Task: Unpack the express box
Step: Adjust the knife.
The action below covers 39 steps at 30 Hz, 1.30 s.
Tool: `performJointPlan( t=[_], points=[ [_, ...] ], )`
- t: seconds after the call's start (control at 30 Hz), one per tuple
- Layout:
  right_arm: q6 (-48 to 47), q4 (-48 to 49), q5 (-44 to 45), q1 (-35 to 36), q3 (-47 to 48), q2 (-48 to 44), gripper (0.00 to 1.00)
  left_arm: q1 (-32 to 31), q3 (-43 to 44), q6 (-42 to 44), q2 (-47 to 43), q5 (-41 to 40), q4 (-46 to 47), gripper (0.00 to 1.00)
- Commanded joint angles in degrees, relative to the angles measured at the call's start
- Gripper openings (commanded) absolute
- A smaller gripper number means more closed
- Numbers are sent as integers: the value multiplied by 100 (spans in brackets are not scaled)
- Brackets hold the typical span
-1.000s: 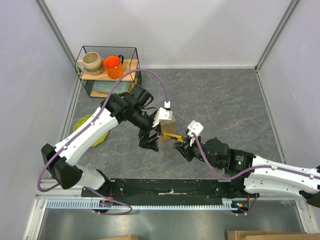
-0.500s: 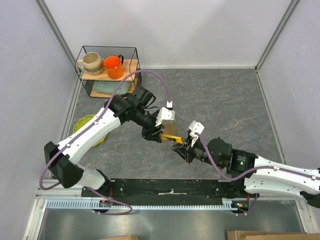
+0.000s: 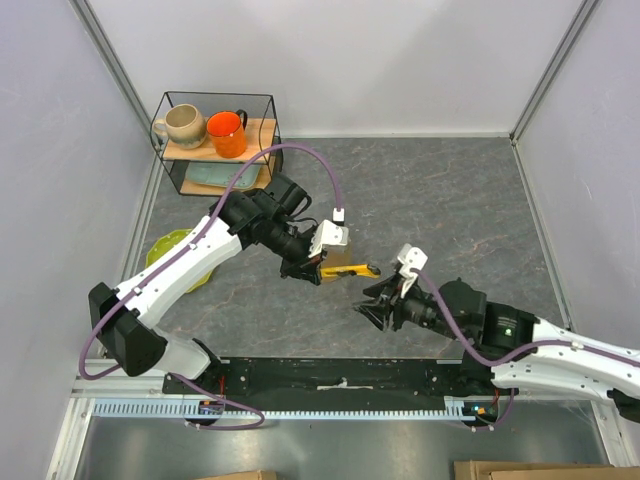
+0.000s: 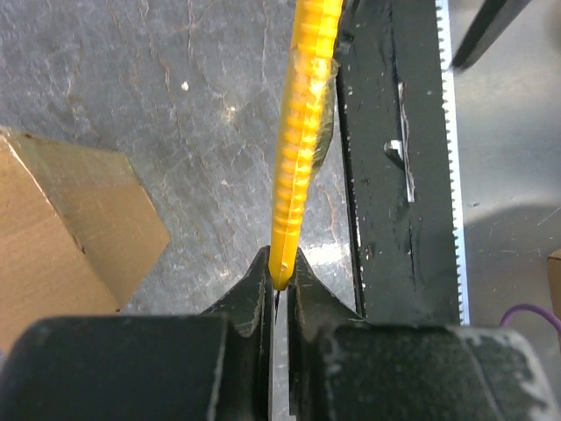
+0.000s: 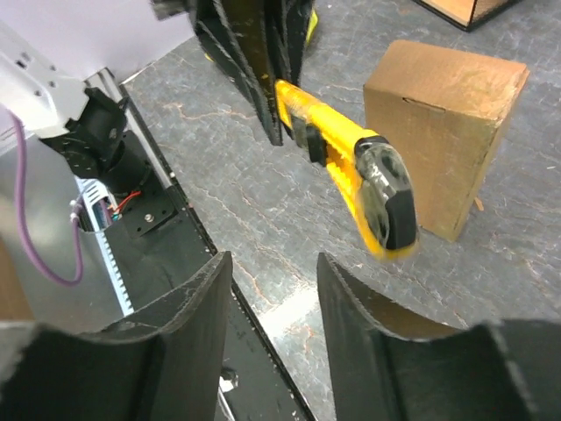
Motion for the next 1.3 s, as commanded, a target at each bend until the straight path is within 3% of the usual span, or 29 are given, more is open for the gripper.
performJointPlan(
  t=[0.0,0.3,0.47,0.73,1.07,1.27],
  points=[
    [17,-632,-68,52,552,-552,55,32,-77,195,-149,-219,-48,2],
    [-492,-1178,-59,43,1334,-316,68,-38,-130,353,-43,-245,-512,2],
    [-1248,-1301,-76,52,1975,580,70,-433,-182,450,-35,-455,-830,2],
    [-1416,-1354,-770,52,2196,1310,71,-583,-121,459,-184,-561,-865,2],
    [-915,-818,-271,43,1291,407,70,-566,-165,248,-430,-184,-646,2],
    [-704,-511,-208,52,922,63,72,-531,309,2,-465,238,-593,2]
  ],
)
